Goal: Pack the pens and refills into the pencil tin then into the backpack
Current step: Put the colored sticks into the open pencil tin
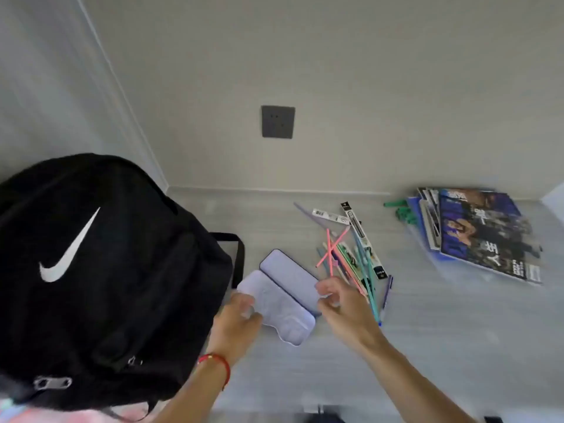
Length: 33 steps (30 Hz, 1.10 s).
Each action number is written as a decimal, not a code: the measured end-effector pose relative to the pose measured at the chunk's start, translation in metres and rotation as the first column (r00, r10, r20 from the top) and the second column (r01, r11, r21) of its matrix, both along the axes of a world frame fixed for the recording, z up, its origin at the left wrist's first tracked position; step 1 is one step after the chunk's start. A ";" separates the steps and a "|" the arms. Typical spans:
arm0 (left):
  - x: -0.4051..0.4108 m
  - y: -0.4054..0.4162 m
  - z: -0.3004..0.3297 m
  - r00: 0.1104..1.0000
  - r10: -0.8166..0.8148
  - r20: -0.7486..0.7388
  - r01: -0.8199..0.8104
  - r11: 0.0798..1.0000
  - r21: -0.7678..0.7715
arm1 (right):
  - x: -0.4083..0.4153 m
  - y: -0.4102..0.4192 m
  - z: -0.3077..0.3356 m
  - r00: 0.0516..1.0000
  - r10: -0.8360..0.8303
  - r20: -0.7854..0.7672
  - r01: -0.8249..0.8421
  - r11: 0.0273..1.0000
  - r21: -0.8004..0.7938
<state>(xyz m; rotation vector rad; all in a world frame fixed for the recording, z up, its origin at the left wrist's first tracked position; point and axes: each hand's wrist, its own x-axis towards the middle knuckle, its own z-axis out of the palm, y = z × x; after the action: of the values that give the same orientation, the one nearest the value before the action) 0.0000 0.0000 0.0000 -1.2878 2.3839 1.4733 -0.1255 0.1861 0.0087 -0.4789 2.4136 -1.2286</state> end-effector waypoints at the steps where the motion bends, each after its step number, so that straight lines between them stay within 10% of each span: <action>1: -0.006 0.002 -0.015 0.998 -0.007 0.063 0.004 0.999 0.038 | -0.006 -0.004 -0.014 0.998 0.055 0.022 -0.056 0.995 0.087; 7: -0.031 0.025 -0.070 0.924 0.336 0.185 -0.383 0.835 0.396 | -0.042 -0.017 -0.079 0.911 0.411 0.005 -0.352 0.773 0.528; 14: -0.048 0.026 -0.084 0.872 0.442 0.210 -0.486 0.833 0.265 | -0.055 -0.001 -0.087 0.794 0.604 -0.071 -0.435 0.645 0.628; 20: -0.057 -0.018 -0.080 0.960 0.145 0.240 -0.128 0.988 -0.085 | -0.060 0.015 -0.089 0.817 0.570 -0.087 -0.472 0.748 0.466; 25: -0.076 -0.043 -0.075 0.965 -0.065 0.256 0.081 0.995 -0.055 | -0.082 0.014 -0.087 0.948 0.290 -0.136 -0.205 0.876 0.437; 33: -0.108 -0.050 -0.068 0.920 -0.264 0.289 0.300 0.950 -0.084 | -0.113 -0.010 -0.092 0.994 0.108 -0.019 -0.071 0.768 0.637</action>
<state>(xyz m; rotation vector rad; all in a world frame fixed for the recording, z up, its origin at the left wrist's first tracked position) -0.1077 -0.0499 -0.0685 -1.0319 2.3828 1.0070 -0.2390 0.1757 -0.0832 -0.4054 2.6139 -0.2939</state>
